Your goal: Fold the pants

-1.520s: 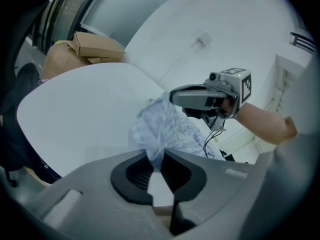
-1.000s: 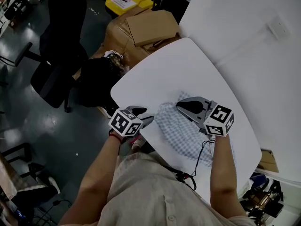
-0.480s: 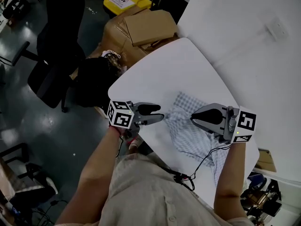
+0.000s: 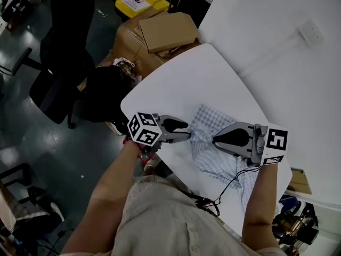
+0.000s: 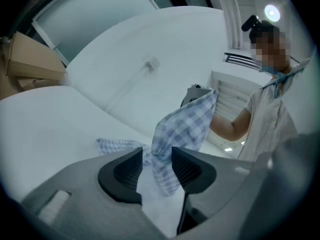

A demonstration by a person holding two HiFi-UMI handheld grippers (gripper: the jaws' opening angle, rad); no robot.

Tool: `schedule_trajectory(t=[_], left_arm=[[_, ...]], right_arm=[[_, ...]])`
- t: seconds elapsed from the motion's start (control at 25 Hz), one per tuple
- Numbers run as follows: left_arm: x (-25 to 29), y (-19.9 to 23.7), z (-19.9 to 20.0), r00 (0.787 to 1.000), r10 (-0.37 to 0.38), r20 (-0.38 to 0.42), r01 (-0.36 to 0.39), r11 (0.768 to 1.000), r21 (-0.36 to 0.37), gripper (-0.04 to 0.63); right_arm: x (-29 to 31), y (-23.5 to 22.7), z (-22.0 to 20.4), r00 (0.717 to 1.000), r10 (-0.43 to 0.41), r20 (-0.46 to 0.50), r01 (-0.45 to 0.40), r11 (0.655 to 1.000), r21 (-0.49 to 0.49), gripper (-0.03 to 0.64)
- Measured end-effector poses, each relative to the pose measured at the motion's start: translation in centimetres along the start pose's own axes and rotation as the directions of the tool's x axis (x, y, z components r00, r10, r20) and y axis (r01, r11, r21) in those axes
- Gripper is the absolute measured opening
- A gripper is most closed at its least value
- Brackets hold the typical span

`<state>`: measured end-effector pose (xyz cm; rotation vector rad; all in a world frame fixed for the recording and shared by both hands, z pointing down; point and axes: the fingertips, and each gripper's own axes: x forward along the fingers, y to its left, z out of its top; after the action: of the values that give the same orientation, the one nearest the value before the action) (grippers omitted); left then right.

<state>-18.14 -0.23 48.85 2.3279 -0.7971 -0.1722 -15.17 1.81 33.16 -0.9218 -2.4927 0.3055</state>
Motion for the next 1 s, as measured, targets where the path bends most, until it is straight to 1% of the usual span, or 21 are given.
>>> schedule_trajectory(t=[0.12, 0.28, 0.36, 0.44, 0.52, 0.56, 0.64, 0.68, 0.72, 0.76, 0.8, 0.84, 0.92, 1.0], left_arm=[[0.5, -0.6, 0.1, 0.998, -0.019, -0.06, 0.022, 0.998, 0.052, 0.188], [1.0, -1.2, 0.3, 0.991, -0.024, -0.128, 0.039, 0.992, 0.118, 0.188], [1.2, -1.4, 0.7, 0.985, -0.017, -0.17, 0.046, 0.984, 0.172, 0.187], [1.4, -1.9, 1.1, 0.975, 0.011, -0.223, 0.051, 0.962, 0.268, 0.187], [1.8, -2.6, 1.4, 0.959, 0.042, -0.28, 0.069, 0.925, 0.375, 0.189], [2.1, -3.0, 1.4, 0.949, 0.051, -0.312, 0.088, 0.905, 0.417, 0.189], [2.6, -3.8, 1.2, 0.927, 0.063, -0.37, 0.131, 0.869, 0.476, 0.187], [2.9, -4.1, 1.2, 0.919, 0.07, -0.387, 0.144, 0.855, 0.498, 0.186], [3.2, -4.3, 1.2, 0.915, 0.081, -0.394, 0.147, 0.844, 0.516, 0.148], [3.4, -4.3, 1.3, 0.913, 0.096, -0.396, 0.142, 0.836, 0.53, 0.075], [3.5, -4.1, 1.3, 0.909, 0.116, -0.4, 0.132, 0.831, 0.541, 0.045], [3.5, -3.8, 1.2, 0.903, 0.137, -0.408, 0.122, 0.827, 0.549, 0.031], [3.1, -3.2, 0.8, 0.883, 0.176, -0.435, 0.111, 0.822, 0.559, 0.031], [2.0, -2.9, 0.3, 0.852, 0.216, -0.476, 0.107, 0.819, 0.564, 0.031]], right_arm=[[0.0, 0.7, 0.1, 1.0, 0.023, -0.01, -0.023, 1.0, -0.004, 0.028], [0.1, 2.0, 0.1, 0.997, 0.069, -0.033, -0.07, 0.998, -0.006, 0.028], [0.0, 2.5, 0.3, 0.995, 0.092, -0.039, -0.092, 0.996, -0.007, 0.026], [0.1, 3.2, 0.4, 0.992, 0.118, -0.042, -0.119, 0.993, -0.007, 0.026], [0.0, 3.7, 0.4, 0.989, 0.138, -0.044, -0.138, 0.99, -0.008, 0.026], [0.0, 3.8, 0.5, 0.989, 0.14, -0.043, -0.141, 0.99, -0.009, 0.026], [0.0, 3.8, 0.7, 0.99, 0.132, -0.04, -0.132, 0.991, -0.002, 0.026], [0.0, 3.8, 0.7, 0.991, 0.126, -0.039, -0.126, 0.992, 0.004, 0.026], [0.0, 3.8, 0.8, 0.991, 0.124, -0.041, -0.124, 0.992, 0.005, 0.026], [-0.1, 3.8, 0.8, 0.991, 0.124, -0.044, -0.124, 0.992, -0.002, 0.026], [-0.2, 3.7, 0.7, 0.991, 0.122, -0.047, -0.123, 0.992, -0.011, 0.026], [-0.4, 3.5, 0.5, 0.992, 0.115, -0.048, -0.116, 0.993, -0.016, 0.026], [-0.9, 2.7, 0.3, 0.996, 0.08, -0.045, -0.08, 0.997, -0.016, 0.026], [-1.5, 1.3, 0.3, 0.999, 0.016, -0.032, -0.016, 1.0, -0.02, 0.026]])
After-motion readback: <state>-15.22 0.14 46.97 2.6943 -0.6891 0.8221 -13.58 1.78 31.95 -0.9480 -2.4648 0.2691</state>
